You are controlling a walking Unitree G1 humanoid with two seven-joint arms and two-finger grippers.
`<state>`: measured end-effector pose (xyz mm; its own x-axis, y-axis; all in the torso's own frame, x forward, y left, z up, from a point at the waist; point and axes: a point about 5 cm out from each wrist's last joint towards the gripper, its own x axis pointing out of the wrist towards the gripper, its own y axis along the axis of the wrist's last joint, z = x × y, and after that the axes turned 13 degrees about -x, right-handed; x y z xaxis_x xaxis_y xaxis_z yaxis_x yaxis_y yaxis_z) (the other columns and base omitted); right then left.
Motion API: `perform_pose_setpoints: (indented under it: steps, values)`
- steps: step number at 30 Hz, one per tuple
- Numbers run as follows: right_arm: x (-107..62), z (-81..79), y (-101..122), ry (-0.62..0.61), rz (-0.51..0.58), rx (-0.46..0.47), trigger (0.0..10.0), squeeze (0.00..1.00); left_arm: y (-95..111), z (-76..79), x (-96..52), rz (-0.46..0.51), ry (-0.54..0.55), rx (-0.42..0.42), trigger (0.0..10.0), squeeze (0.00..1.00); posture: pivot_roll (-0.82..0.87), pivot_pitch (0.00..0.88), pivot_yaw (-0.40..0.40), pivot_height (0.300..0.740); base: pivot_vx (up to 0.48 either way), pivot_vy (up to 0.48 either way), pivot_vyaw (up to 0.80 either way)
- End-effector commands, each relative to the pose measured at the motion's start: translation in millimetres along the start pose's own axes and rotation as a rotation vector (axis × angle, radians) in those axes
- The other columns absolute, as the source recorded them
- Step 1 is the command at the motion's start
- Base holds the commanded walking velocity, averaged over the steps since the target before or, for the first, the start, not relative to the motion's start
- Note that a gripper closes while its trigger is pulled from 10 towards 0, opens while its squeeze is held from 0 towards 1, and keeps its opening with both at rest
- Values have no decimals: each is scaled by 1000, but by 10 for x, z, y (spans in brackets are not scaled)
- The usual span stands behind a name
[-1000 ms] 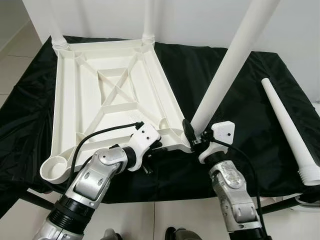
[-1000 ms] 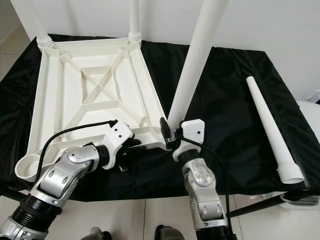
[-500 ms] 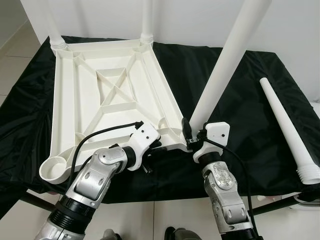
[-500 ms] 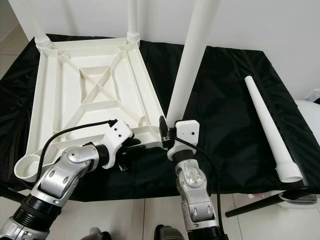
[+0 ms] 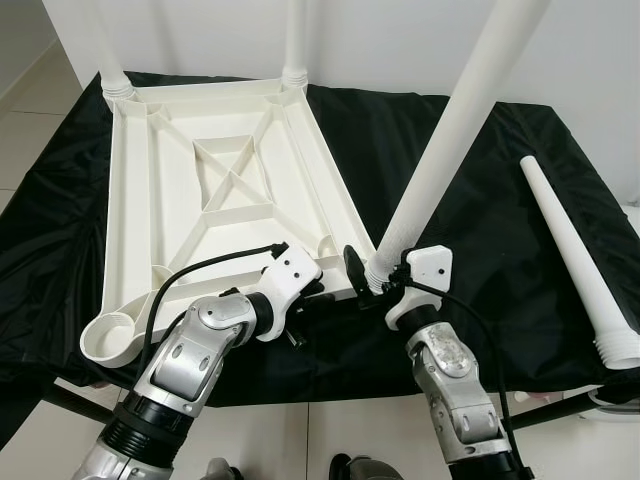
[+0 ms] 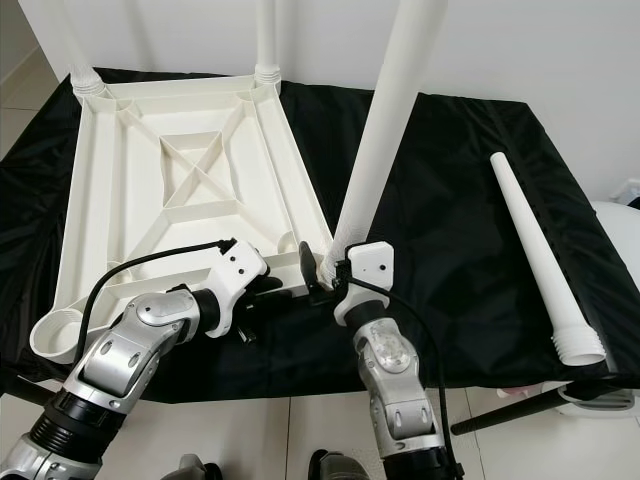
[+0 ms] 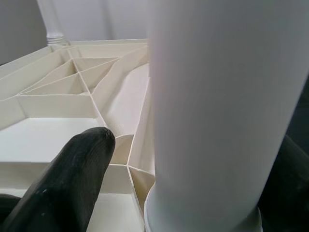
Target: Building children table
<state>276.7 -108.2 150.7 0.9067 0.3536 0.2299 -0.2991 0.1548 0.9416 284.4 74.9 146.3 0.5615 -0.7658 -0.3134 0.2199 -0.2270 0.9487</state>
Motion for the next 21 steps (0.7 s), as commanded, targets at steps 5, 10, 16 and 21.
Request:
perform_pose_setpoints:
  steps: [5,10,16,21]
  values:
    - [8,116,-19,30,18,13,10000,1000,-64,-17,25,-4,57,-15,10000,0,-62,94,-53,740,0,0,0]
    - [27,313,-7,86,39,-6,10000,0,-59,-18,33,-2,55,-12,10000,0,-62,83,-53,740,0,0,0]
    - [28,482,14,221,65,-3,10000,0,-53,-24,39,0,52,-8,10000,0,-65,72,-51,740,0,0,0]
    - [41,597,21,333,82,-12,10000,0,-49,-34,40,-1,50,-4,10000,0,-68,72,-45,740,0,0,0]
